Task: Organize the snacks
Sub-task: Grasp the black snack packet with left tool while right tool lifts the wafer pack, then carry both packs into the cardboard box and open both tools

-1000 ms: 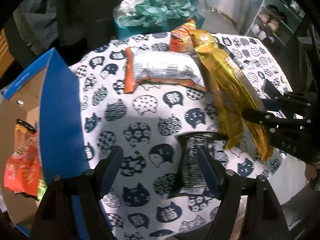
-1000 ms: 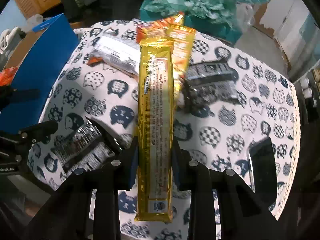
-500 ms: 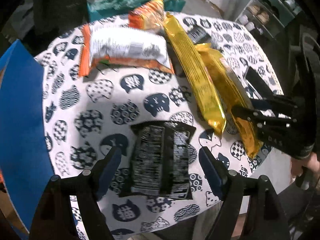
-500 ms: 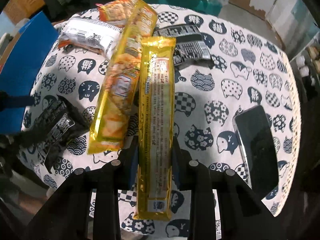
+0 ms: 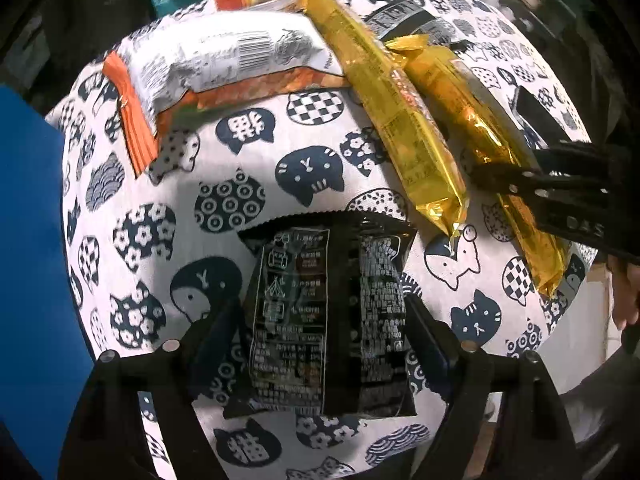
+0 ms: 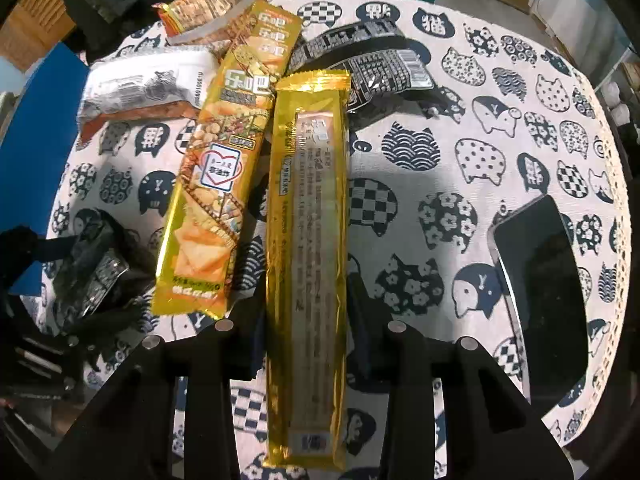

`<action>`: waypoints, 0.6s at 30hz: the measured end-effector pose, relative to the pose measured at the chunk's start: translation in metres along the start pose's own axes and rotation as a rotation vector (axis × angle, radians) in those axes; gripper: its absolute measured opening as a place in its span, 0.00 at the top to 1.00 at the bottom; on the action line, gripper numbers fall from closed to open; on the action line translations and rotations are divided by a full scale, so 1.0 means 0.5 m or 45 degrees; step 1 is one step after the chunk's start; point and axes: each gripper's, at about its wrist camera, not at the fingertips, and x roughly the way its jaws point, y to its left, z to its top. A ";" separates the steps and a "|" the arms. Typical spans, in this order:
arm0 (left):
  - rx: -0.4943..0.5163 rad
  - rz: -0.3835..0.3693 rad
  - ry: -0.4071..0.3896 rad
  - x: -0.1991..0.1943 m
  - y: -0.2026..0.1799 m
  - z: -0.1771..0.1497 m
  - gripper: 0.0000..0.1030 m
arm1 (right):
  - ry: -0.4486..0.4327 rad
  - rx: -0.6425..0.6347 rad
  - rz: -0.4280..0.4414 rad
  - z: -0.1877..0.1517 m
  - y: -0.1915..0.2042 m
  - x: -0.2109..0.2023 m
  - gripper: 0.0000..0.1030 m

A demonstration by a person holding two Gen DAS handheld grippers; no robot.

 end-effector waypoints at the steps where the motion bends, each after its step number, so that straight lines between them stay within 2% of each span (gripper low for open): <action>1: 0.015 0.013 -0.007 0.002 -0.004 0.002 0.29 | 0.000 0.001 -0.003 0.001 -0.001 0.000 0.66; 4: 0.032 0.012 -0.025 0.002 -0.010 0.006 0.38 | -0.018 -0.017 -0.025 0.006 -0.008 0.007 0.68; 8: 0.048 0.042 -0.050 -0.015 -0.002 0.000 0.38 | -0.035 -0.040 -0.078 0.009 -0.001 0.001 0.70; 18: 0.089 0.113 -0.181 -0.104 -0.005 -0.010 0.38 | -0.101 -0.047 -0.064 -0.005 0.018 -0.085 0.70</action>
